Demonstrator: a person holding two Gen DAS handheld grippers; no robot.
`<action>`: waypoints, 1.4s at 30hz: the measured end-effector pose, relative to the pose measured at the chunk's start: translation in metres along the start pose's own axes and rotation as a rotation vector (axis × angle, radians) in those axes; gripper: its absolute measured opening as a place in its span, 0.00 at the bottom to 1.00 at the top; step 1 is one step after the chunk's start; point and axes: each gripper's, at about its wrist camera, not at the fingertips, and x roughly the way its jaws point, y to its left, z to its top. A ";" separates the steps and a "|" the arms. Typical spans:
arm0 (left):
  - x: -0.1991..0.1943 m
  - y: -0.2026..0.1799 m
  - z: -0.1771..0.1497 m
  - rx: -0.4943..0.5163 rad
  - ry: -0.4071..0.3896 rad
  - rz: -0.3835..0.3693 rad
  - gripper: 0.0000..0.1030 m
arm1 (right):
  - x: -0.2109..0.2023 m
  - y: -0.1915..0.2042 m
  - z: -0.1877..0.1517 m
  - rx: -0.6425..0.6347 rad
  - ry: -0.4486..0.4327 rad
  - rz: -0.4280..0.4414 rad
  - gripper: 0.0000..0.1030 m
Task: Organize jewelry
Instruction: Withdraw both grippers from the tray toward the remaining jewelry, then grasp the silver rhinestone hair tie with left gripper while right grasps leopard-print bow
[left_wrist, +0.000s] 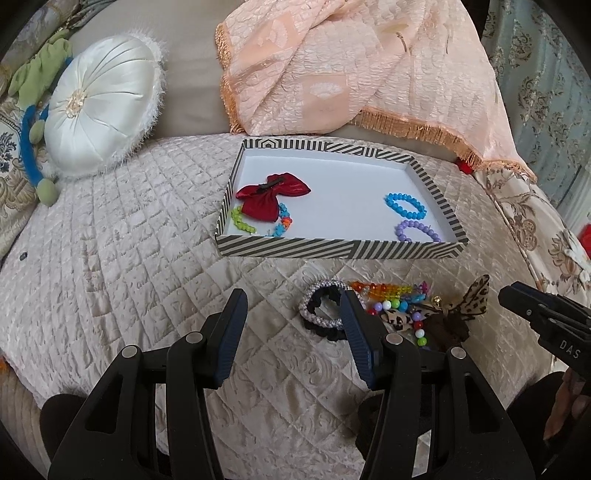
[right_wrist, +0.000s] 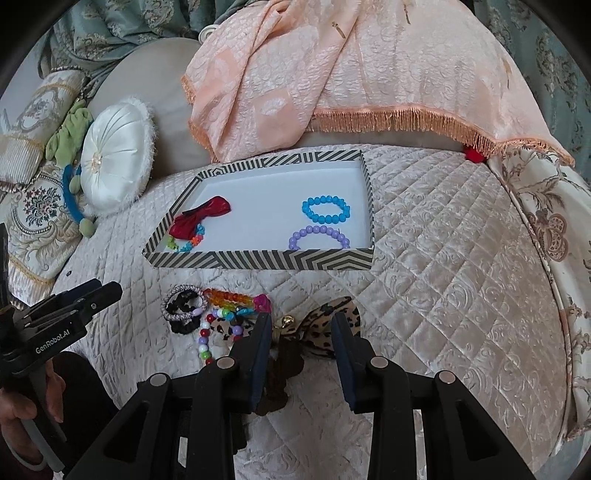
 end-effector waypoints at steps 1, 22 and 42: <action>0.000 0.000 -0.001 -0.001 0.002 -0.004 0.50 | 0.000 0.000 -0.001 0.000 0.000 0.001 0.31; 0.027 0.036 -0.011 -0.189 0.152 -0.178 0.61 | -0.001 -0.011 -0.011 -0.001 0.023 -0.007 0.35; 0.083 0.034 0.006 -0.207 0.269 -0.264 0.61 | 0.031 -0.030 -0.014 0.048 0.103 0.038 0.38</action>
